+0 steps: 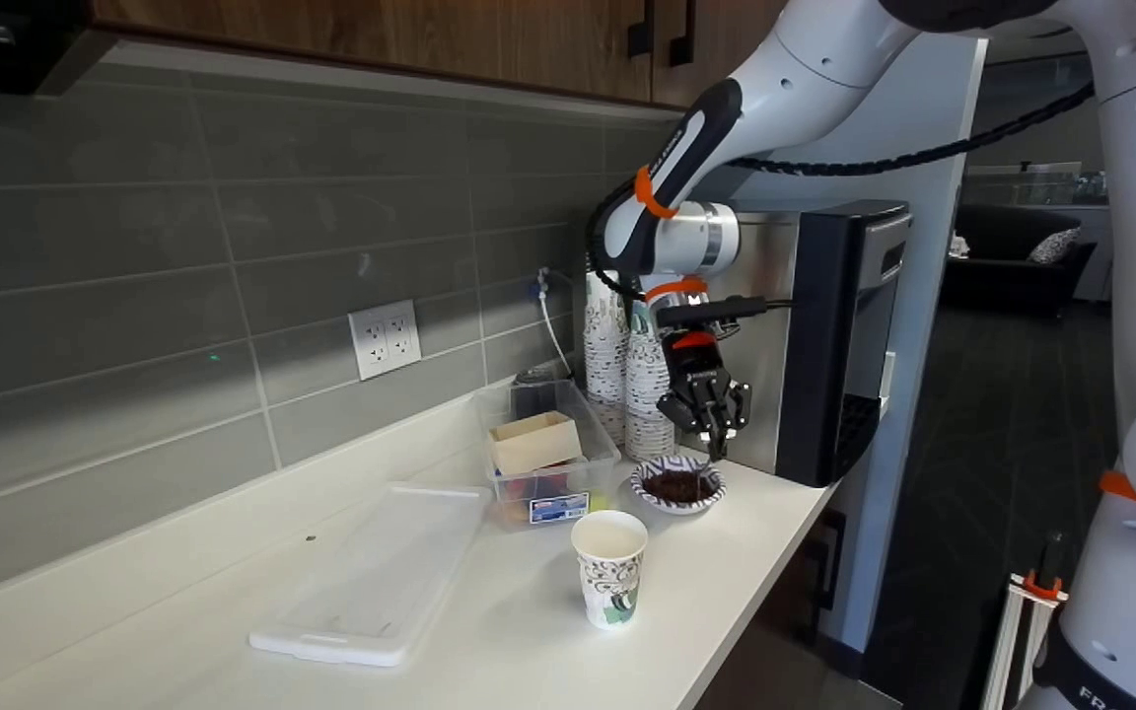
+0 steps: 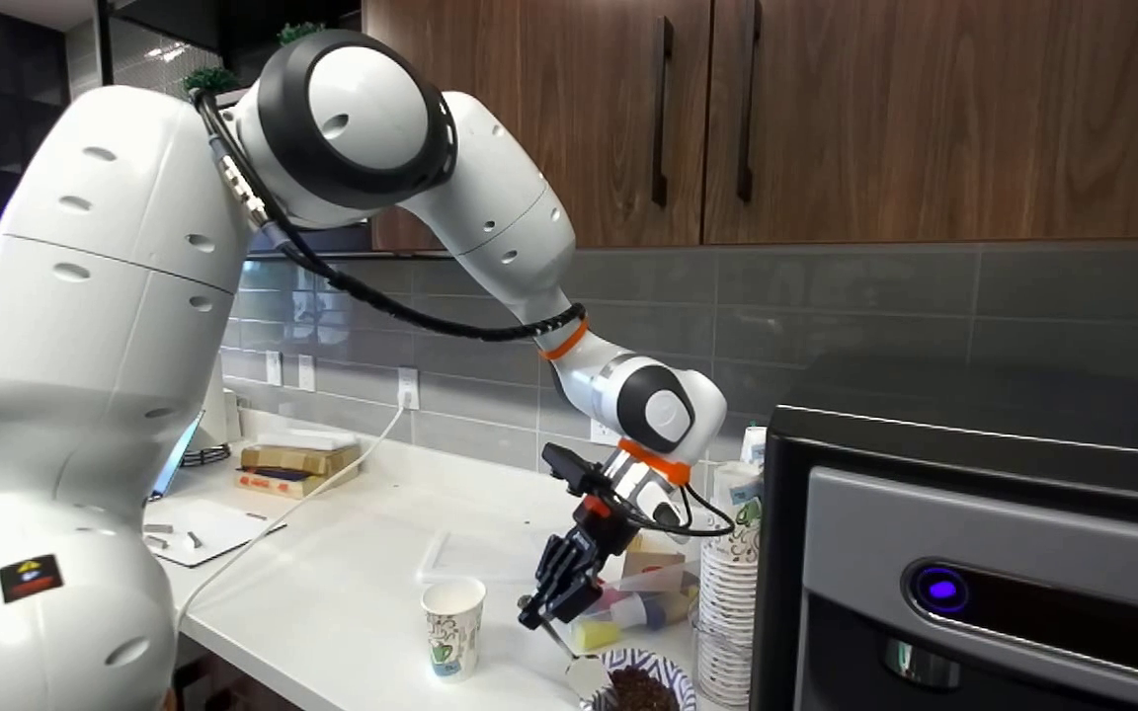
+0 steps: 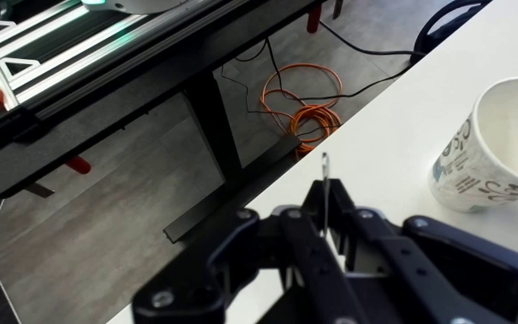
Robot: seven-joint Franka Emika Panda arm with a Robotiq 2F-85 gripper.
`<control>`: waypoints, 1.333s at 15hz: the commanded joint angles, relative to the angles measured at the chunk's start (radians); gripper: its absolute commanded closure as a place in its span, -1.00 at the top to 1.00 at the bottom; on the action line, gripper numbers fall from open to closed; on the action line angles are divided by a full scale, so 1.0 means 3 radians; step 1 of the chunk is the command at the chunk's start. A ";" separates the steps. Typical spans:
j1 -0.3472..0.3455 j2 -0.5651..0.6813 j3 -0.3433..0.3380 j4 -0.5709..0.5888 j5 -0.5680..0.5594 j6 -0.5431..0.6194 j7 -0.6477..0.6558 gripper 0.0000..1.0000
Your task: Use the metal utensil to steer what's in the bowl
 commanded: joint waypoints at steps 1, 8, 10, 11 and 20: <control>-0.0019 0.0044 -0.0098 0.0127 -0.0137 0.0121 0.0326 -0.97; 0.0103 0.0032 -0.0073 0.0015 -0.0411 0.0913 0.0665 -0.97; 0.0096 0.0029 -0.0011 0.0000 -0.0270 0.1013 0.0543 -0.97; 0.0088 0.0033 0.0017 0.0000 -0.0209 0.1051 0.0495 -0.97; 0.0134 0.0282 -0.0010 0.0090 -0.0325 0.0986 0.0859 -0.34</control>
